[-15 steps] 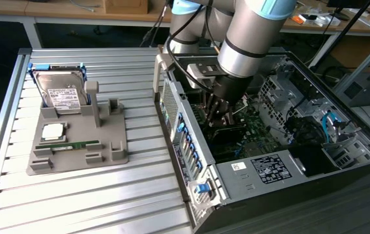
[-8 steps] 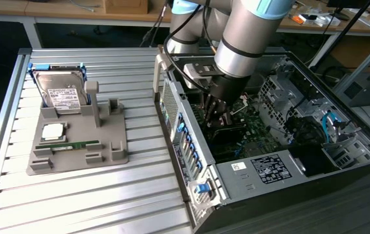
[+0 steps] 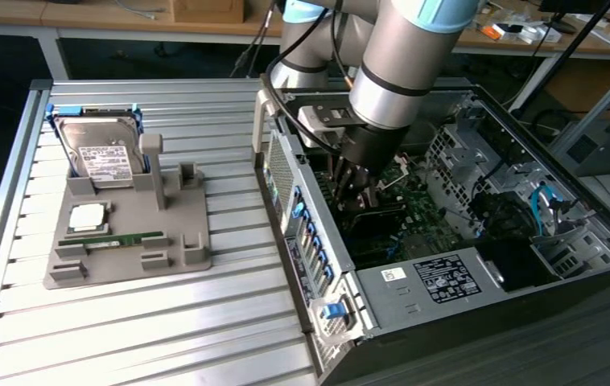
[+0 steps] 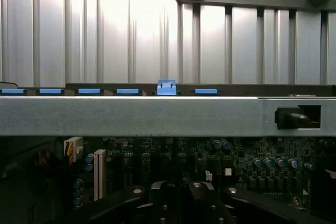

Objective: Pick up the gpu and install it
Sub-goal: 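Press down on the gpu until it lock into place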

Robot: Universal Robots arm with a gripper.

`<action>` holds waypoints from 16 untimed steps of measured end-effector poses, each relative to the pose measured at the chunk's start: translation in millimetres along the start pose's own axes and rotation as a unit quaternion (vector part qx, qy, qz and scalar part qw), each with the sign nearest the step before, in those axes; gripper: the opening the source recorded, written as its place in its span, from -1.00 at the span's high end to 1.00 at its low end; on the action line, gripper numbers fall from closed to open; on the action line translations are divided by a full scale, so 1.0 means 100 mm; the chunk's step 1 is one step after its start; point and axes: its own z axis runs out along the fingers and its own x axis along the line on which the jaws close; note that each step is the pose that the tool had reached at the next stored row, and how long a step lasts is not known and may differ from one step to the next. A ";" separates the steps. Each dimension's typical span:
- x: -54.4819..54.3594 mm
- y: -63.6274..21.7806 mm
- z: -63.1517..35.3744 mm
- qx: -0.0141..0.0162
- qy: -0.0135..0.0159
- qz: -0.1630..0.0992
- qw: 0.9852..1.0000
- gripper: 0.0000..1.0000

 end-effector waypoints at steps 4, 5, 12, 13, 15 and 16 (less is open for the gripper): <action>0.00 0.001 0.000 0.000 -0.001 0.000 1.000 0.79; 0.00 0.001 0.000 0.000 -0.001 0.000 1.000 0.79; 0.00 0.006 -0.064 0.001 -0.003 0.000 1.000 0.79; 0.00 0.008 -0.087 0.001 -0.002 0.000 1.000 0.79; 0.00 0.010 -0.128 0.001 -0.002 0.000 1.000 0.79; 0.00 0.010 -0.146 0.001 -0.002 0.000 1.000 0.79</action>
